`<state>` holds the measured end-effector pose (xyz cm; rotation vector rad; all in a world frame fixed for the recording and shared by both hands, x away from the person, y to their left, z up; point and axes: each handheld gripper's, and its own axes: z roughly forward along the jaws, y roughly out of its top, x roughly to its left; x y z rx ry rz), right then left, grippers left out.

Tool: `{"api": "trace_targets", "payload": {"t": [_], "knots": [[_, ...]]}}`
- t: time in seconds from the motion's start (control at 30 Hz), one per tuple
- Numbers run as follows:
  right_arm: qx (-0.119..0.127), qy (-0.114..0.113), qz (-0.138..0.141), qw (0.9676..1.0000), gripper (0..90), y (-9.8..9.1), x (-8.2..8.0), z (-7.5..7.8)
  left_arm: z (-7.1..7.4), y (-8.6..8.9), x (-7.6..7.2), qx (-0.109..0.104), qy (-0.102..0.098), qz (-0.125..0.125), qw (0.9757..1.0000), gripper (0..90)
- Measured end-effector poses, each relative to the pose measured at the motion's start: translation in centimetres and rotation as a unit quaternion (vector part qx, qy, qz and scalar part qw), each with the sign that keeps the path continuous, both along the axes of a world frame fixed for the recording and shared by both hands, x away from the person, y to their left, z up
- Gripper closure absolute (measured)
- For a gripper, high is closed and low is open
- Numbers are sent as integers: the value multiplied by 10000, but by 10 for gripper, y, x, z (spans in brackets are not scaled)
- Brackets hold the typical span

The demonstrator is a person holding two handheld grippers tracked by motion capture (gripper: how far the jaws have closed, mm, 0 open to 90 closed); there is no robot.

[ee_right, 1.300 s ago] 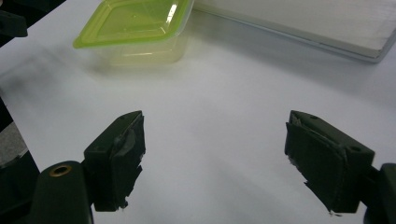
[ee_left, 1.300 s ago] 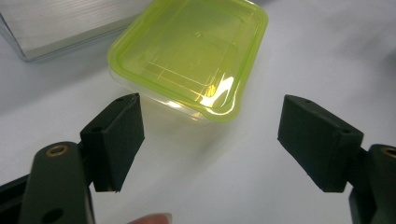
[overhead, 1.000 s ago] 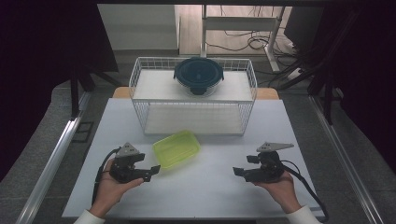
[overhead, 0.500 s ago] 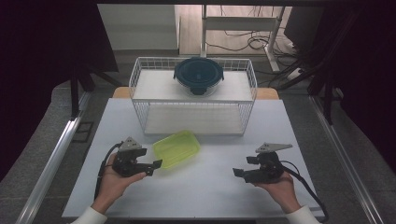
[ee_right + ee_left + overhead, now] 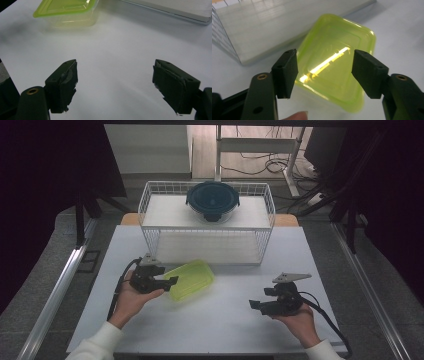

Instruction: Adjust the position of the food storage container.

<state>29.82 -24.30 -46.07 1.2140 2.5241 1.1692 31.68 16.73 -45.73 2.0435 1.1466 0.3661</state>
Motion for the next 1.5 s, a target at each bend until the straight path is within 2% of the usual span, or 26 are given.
{"api": "trace_targets", "payload": {"t": [0.07, 0.1, 0.17, 0.23, 0.27, 0.3, 0.33, 0.37, 0.4, 0.6, 0.73, 0.93, 1.0, 1.17, 1.4, 1.47, 1.5], "knots": [[5, 8, -8, 10000, 197, 0, 0, 0, 0, -1, 5, 13, 11, -37, 10000, 432], [4, 11, -2, 10000, 197, 0, 0, 0, -2, -3, 14, 100, 10, -52, 9999, 448], [-20, -4, 7, 10000, 197, 0, 0, -1, -2, -4, 19, 144, 14, -27, 9999, 479], [-47, -8, 7, 10000, 196, 1, 1, -1, -4, -7, 32, 246, -15, 19, 9997, 513], [-59, -8, 5, 10000, 196, 1, 1, -2, -4, -7, 32, 246, -15, 19, 9997, 542], [-60, 0, 10, 10000, 196, 1, 1, -2, -4, -9, 41, 324, 10, 30, 9995, 563], [-66, 0, 14, 10000, 196, 1, 1, -2, -4, -9, 41, 324, 10, 30, 9995, 582], [-81, 4, 14, 10000, 196, 1, 1, -2, -5, -13, 49, 491, -26, 54, 9988, 606], [-90, 2, 10, 10000, 196, 1, 1, -3, -5, -14, 53, 565, -56, -8, 9984, 636], [-133, 2, -16, 9999, 195, 1, 1, -3, -9, -21, 70, 699, 0, -129, 9975, 803], [-151, 3, -10, 9999, 194, 1, 1, -4, -14, -24, 80, 777, 29, -141, 9969, 878], [-166, -1, -20, 9999, 194, 1, 2, -4, -17, -27, 90, 937, -40, -153, 9955, 898], [-170, -4, -18, 9999, 194, 1, 2, -4, -19, -28, 93, 924, -31, -173, 9956, 900], [-172, 8, -16, 9999, 194, 1, 2, -5, -28, -32, 96, 1016, 90, -305, 9943, 900], [-153, 43, -46, 9999, 194, 1, 3, -6, -33, -37, 99, 1063, 203, -451, 9931, 900], [-154, 43, -45, 9999, 194, 1, 3, -6, -33, -39, 99, 1093, 215, -555, 9922, 900], [-158, 45, -45, 9999, 195, 0, 3, -6, -33, -43, 98, 1134, 235, -666, 9910, 900]]}}
